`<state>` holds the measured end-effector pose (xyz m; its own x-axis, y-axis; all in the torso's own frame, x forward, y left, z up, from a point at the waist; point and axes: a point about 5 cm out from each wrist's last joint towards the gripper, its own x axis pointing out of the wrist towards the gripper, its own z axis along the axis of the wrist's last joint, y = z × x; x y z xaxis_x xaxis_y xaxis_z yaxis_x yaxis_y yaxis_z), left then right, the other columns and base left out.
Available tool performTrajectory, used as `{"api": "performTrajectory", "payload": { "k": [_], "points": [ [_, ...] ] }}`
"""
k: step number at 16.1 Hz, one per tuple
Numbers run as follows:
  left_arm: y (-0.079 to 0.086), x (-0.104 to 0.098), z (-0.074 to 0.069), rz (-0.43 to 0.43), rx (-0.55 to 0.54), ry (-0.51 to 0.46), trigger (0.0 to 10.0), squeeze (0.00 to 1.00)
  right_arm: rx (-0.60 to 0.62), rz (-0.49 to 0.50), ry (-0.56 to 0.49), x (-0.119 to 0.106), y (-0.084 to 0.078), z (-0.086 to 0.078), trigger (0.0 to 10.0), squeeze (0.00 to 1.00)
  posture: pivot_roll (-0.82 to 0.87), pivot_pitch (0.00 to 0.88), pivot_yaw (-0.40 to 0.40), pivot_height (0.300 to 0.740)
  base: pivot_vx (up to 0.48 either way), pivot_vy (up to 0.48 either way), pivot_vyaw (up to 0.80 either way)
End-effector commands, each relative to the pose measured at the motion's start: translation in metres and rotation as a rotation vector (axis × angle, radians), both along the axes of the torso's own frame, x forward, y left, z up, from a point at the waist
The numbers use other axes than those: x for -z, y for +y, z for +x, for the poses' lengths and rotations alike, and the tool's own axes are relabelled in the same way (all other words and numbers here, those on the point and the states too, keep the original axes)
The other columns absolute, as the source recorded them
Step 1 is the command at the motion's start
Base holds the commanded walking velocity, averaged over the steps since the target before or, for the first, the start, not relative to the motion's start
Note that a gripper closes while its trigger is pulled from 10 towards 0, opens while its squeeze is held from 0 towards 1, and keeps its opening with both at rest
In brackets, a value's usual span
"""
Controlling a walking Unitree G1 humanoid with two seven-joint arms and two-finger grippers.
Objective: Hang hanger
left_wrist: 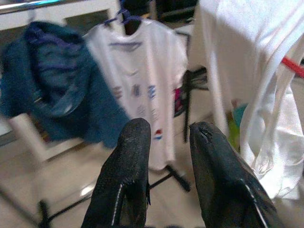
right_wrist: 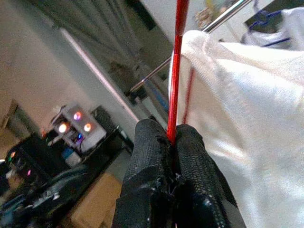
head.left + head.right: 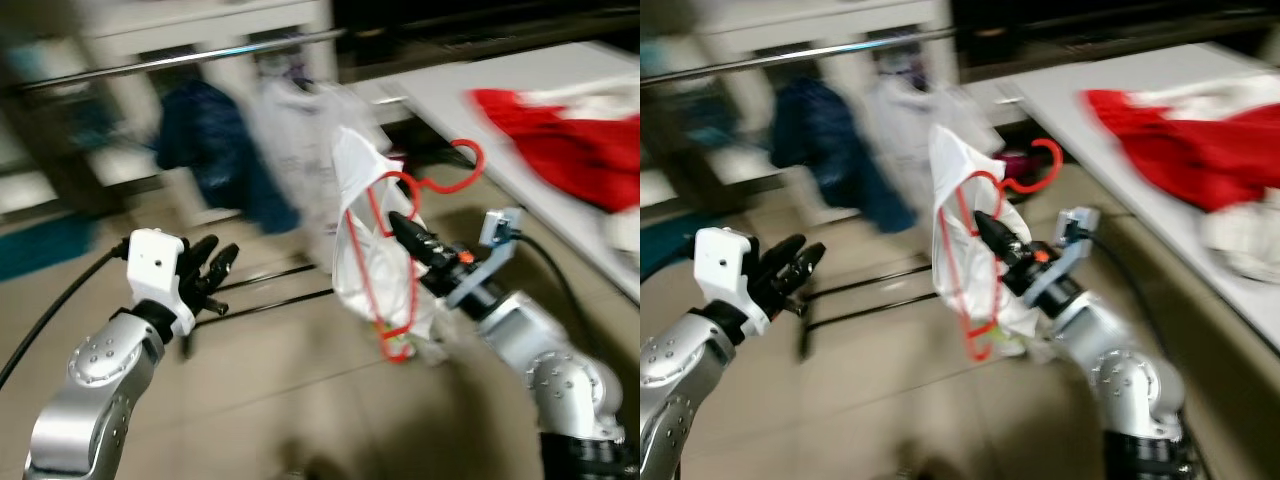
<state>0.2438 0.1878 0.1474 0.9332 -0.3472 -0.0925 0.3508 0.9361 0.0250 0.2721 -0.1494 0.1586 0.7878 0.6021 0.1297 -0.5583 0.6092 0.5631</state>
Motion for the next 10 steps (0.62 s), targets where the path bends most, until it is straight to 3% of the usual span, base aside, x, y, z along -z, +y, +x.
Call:
{"api": "performTrajectory", "payload": {
  "k": [1,3,5,7,9,10],
  "points": [
    [0.000,-0.003,0.004,0.010,0.007,-0.021,10.0,0.00,-0.012,-0.001,-0.076,-0.012,0.002,0.003,10.0,0.00,-0.09,0.000,0.135,0.740,0.000,0.000,0.77],
    [0.004,-0.014,0.012,-0.016,0.012,-0.063,10.0,0.00,0.001,-0.007,-0.130,-0.026,-0.002,0.011,10.0,0.00,-0.08,0.000,0.138,0.740,0.000,0.000,0.78],
    [0.008,-0.016,0.013,0.065,0.023,-0.070,10.0,0.00,0.011,-0.082,-0.163,-0.024,-0.008,0.020,10.0,0.00,-0.05,0.000,0.126,0.740,0.000,0.000,0.78],
    [0.014,-0.020,0.013,0.085,0.006,-0.079,10.0,0.00,0.019,-0.116,-0.182,-0.026,-0.012,0.028,10.0,0.00,-0.03,0.000,0.114,0.740,0.000,0.000,0.78],
    [0.017,-0.022,0.014,0.057,-0.021,-0.075,10.0,0.00,0.033,-0.156,-0.175,-0.026,-0.011,0.033,10.0,0.00,-0.03,0.000,0.107,0.740,0.000,0.000,0.78],
    [0.015,-0.020,0.014,-0.019,-0.087,-0.055,10.0,0.00,0.074,-0.212,-0.145,-0.020,-0.009,0.036,10.0,0.00,-0.02,0.000,0.100,0.740,0.000,0.000,0.78]
  ]
}}
